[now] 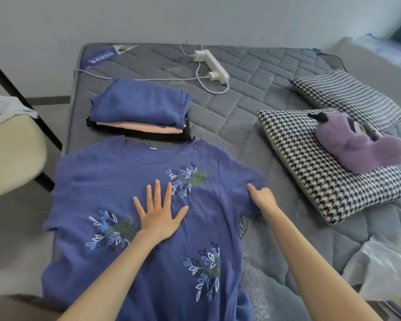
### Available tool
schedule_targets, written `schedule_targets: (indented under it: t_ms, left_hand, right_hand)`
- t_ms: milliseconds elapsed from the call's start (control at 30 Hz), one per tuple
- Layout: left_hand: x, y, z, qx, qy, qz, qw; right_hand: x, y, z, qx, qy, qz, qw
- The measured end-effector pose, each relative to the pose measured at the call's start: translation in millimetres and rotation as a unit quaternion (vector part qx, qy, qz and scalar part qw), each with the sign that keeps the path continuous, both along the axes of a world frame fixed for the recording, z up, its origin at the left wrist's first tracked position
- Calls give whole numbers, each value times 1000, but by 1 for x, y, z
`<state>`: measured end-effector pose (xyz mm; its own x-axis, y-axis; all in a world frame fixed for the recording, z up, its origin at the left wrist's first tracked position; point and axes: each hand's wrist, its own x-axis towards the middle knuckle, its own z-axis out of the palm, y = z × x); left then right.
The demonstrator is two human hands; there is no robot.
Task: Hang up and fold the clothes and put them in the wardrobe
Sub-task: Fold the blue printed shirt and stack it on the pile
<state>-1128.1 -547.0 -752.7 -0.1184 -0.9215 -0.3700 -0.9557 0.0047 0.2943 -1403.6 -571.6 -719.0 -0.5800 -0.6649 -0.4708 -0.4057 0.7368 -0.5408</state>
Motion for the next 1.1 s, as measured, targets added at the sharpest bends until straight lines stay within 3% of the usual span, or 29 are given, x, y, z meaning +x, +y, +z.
schedule_targets:
  t_ms: [133,333,533,733,900,1100]
  left_hand:
    - [1,6,0,17,3,-5,1000]
    - [4,14,-1,17,-2,-21,1000]
    - [16,22,-3,21,-4,-49,999]
    - [37,29,6,26,11,-85,996]
    - [62,32,31,-38,71,-98,992]
    - [109,58,58,-121,67,-40,990]
  right_hand:
    - [0,11,0,-3,11,40,999]
    - [-1,30,-1,-60,79,-7,995]
    - [-11,45,-8,-67,193,22,979]
    - [12,56,1,-202,203,10,958]
    - [52,65,16,-283,190,133,931]
    - [117,84,31,-257,56,358,896]
